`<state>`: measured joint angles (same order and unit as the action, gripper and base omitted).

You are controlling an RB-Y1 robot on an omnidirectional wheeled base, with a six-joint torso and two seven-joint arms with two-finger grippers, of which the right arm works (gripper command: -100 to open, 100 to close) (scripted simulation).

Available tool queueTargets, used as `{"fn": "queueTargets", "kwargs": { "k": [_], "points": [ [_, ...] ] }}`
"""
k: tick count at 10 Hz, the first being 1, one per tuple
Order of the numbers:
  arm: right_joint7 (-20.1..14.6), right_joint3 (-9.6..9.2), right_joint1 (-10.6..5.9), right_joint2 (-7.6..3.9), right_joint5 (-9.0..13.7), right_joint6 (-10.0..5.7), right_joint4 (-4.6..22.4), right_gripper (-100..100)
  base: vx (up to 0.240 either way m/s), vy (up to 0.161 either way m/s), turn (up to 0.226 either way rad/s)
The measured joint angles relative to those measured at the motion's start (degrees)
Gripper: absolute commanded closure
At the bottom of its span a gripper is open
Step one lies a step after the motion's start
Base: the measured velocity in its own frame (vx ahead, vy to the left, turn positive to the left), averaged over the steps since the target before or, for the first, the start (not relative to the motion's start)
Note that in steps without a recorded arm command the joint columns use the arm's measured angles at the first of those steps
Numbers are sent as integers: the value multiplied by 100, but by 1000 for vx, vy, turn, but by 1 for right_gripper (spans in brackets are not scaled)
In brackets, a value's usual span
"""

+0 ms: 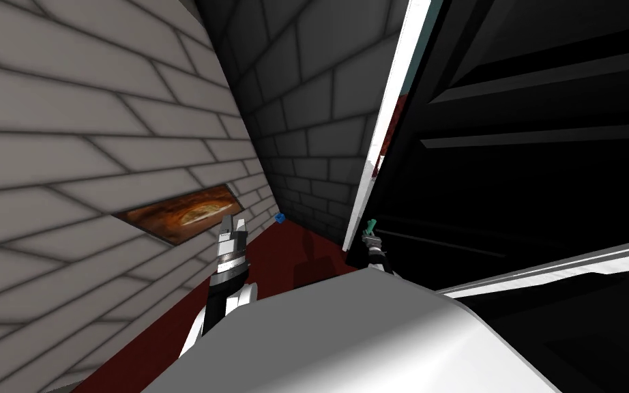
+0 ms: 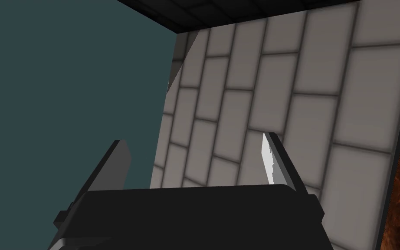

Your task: Pull the door open

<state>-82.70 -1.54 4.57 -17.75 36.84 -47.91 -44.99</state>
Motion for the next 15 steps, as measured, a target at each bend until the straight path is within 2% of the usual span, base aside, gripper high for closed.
{"fn": "queueTargets", "kwargs": {
  "k": [2, 4, 6, 8, 13, 14, 15],
  "points": [
    [-104, -182, 18, -22, -98, -19, -22, 100, -249, 1, 73],
    [-188, -337, 123, -76, -184, 4, -177, 100, -258, 10, 57],
    [-231, -428, 155, -85, -231, 30, -203, 100, -146, 7, 37],
    [-317, -549, 173, -155, -298, -13, -258, 100, -243, -25, 70],
    [-595, -973, 353, -339, -525, -100, -461, 100, -224, -23, 56],
    [-608, -998, 370, -332, -534, -90, -452, 100, -163, -25, 117],
    [-678, -1054, 381, -391, -565, -153, -408, 100, -203, -27, 98]
  ]
}}
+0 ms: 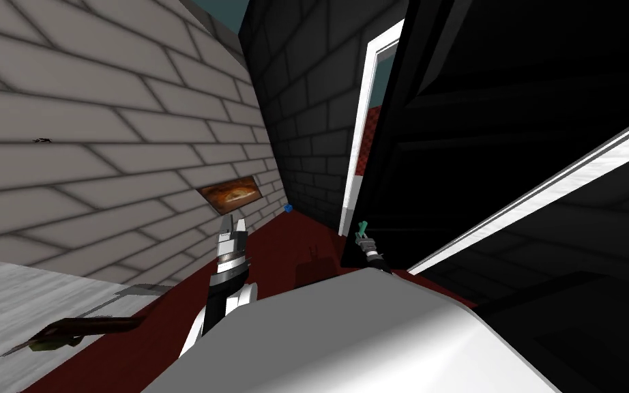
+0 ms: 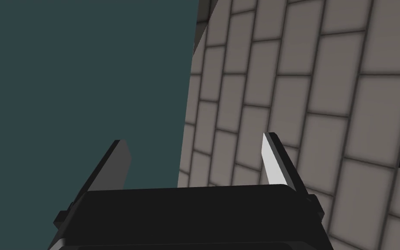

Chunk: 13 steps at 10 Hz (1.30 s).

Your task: Pull the door open

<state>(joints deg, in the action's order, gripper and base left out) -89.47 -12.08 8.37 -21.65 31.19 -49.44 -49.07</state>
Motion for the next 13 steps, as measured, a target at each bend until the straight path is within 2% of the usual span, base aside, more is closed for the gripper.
{"fn": "queueTargets", "kwargs": {
  "k": [3, 5, 7, 9, 13],
  "points": [
    [-170, -148, 130, -151, -75, -110, -124, 100, -198, -31, 95],
    [-326, -287, 201, -259, -145, -221, -103, 100, -210, -44, 118],
    [-450, -395, 339, -404, -201, -292, -238, 100, -175, -1, 52],
    [-501, -445, 390, -448, -228, -325, -224, 100, -165, -33, 103],
    [-730, -636, 514, -613, -350, -628, -178, 100, -190, -52, 108]
  ]
}}
